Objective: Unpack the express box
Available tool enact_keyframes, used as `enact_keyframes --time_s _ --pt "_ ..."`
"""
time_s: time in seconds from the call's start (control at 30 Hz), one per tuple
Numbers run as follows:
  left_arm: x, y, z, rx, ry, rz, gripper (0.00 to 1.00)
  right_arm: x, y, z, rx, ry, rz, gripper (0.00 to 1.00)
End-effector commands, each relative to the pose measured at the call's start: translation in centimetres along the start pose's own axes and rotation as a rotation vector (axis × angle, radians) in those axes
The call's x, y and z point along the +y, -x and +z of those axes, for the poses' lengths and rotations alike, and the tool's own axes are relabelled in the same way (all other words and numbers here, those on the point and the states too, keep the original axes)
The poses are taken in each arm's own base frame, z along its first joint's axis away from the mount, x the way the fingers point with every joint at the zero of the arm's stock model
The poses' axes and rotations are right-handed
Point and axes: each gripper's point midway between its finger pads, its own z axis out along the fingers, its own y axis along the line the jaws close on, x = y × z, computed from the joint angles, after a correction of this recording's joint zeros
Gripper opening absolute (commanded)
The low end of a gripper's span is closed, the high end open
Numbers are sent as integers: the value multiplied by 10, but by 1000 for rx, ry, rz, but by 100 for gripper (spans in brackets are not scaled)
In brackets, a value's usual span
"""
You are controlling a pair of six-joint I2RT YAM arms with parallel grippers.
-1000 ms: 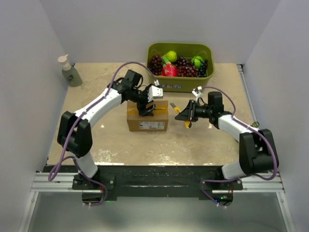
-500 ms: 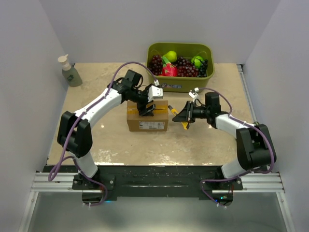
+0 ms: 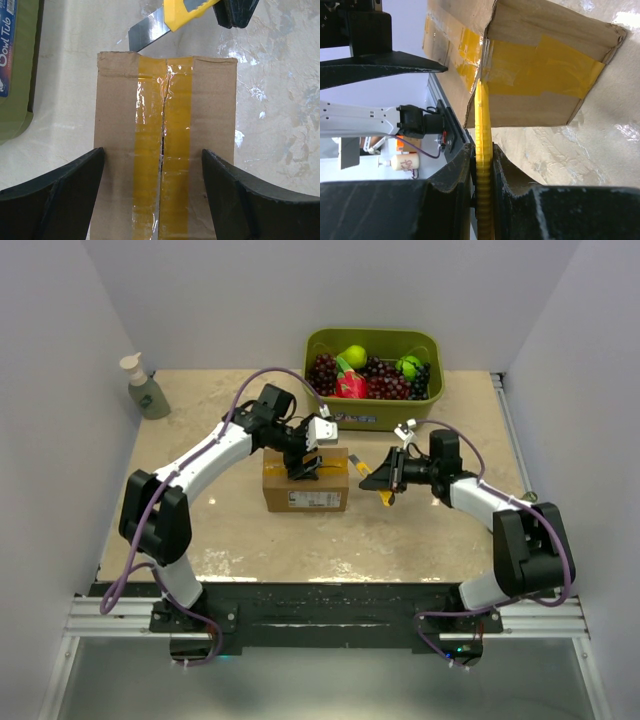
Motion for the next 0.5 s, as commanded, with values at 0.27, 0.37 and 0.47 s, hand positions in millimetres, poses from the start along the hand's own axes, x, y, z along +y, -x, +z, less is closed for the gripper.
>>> enact_keyframes --time_s 0.27,0.37,0.47 --pt "-19 -47 21 146 -79 -111 82 7 -16 12 217 179 -4 0" --pt "-18 -47 21 146 -77 -111 82 11 -23 9 251 200 -22 0" --pt "-18 -48 21 151 -75 -112 82 19 -28 8 291 231 -41 0"
